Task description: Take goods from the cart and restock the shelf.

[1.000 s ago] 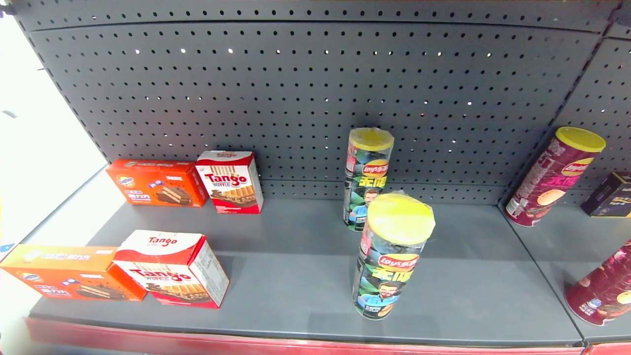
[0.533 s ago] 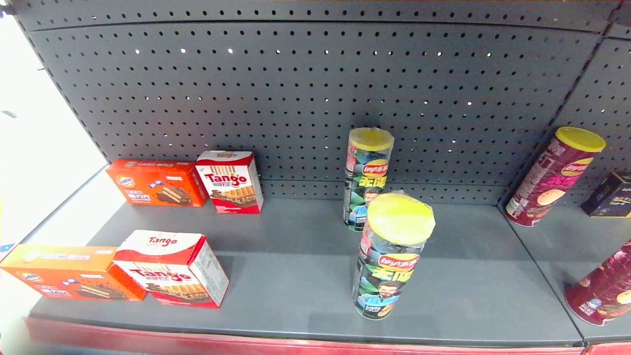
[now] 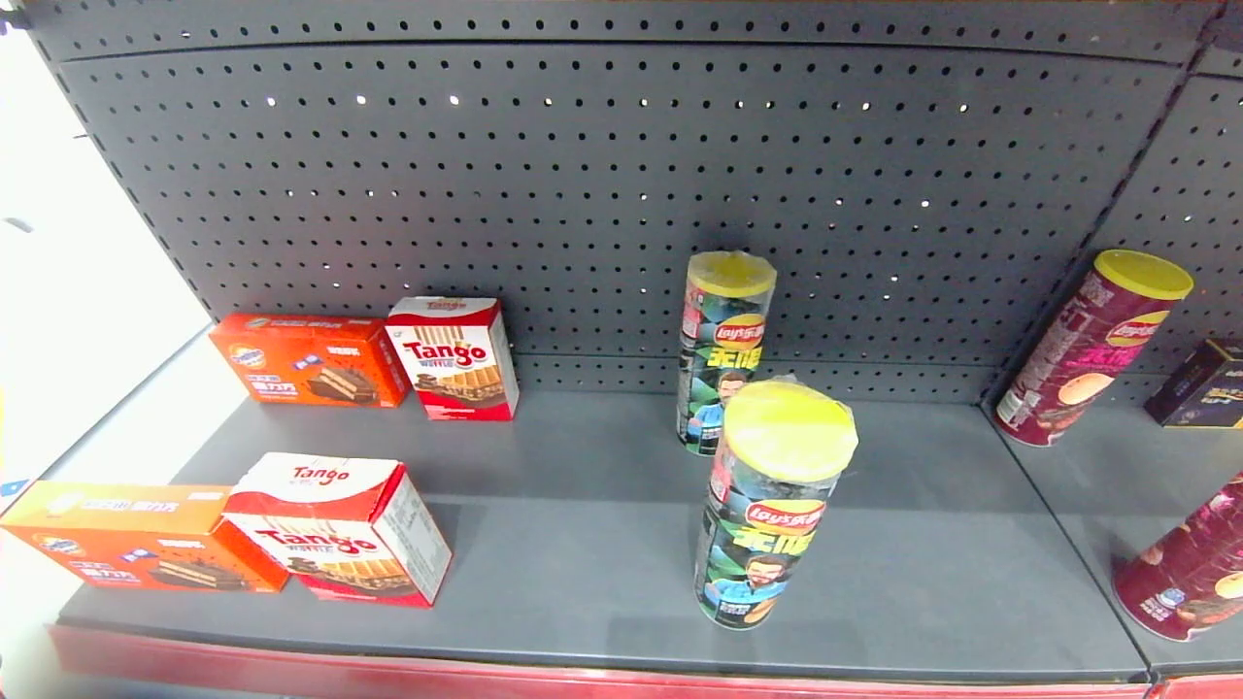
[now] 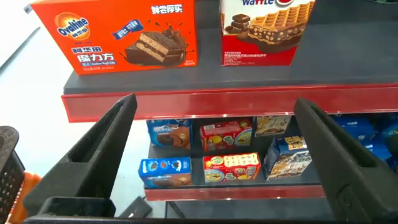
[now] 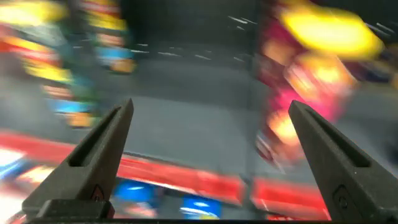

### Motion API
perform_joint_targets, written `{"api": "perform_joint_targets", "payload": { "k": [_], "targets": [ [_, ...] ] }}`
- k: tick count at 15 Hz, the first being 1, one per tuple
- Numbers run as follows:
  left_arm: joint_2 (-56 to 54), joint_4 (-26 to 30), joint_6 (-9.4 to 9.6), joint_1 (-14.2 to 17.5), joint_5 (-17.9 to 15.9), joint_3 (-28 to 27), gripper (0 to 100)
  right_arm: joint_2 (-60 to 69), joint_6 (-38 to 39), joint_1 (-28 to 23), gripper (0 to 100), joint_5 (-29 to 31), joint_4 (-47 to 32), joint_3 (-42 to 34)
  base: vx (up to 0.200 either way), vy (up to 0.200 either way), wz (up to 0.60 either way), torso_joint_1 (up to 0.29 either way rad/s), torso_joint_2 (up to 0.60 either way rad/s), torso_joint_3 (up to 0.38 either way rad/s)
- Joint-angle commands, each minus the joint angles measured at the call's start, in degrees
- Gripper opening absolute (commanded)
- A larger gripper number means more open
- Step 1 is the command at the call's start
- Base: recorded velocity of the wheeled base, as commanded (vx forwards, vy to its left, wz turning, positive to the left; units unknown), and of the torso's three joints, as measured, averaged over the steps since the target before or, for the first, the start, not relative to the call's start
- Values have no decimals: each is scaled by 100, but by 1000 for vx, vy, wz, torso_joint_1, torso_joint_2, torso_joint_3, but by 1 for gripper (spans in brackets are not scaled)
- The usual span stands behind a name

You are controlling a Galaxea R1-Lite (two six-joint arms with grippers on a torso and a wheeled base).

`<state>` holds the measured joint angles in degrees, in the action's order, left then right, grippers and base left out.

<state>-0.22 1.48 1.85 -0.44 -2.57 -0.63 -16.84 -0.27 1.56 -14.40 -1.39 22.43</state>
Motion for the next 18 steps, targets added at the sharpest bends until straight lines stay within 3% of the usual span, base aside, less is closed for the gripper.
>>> {"api": "perform_joint_targets", "payload": {
  "k": [1, 8, 12, 18],
  "targets": [
    [22, 11, -1, 0, -6, -7, 100, -1472, -377, 565, 100, -1065, -221, 719, 0, 0, 0, 0, 0, 0],
    [22, 2, -1, 0, -6, -7, 100, -3186, -615, 2489, 100, -819, -151, 613, 0, 0, 0, 0, 0, 0],
    [22, 2, -1, -9, -6, -7, 100, -3810, -615, 2736, 100, -740, -54, 613, 0, 0, 0, 0, 0, 0],
    [22, 2, -1, 0, 2, -7, 100, -4803, -571, 2832, 100, 570, 280, 1062, 0, 0, 0, 0, 0, 0]
  ]
}}
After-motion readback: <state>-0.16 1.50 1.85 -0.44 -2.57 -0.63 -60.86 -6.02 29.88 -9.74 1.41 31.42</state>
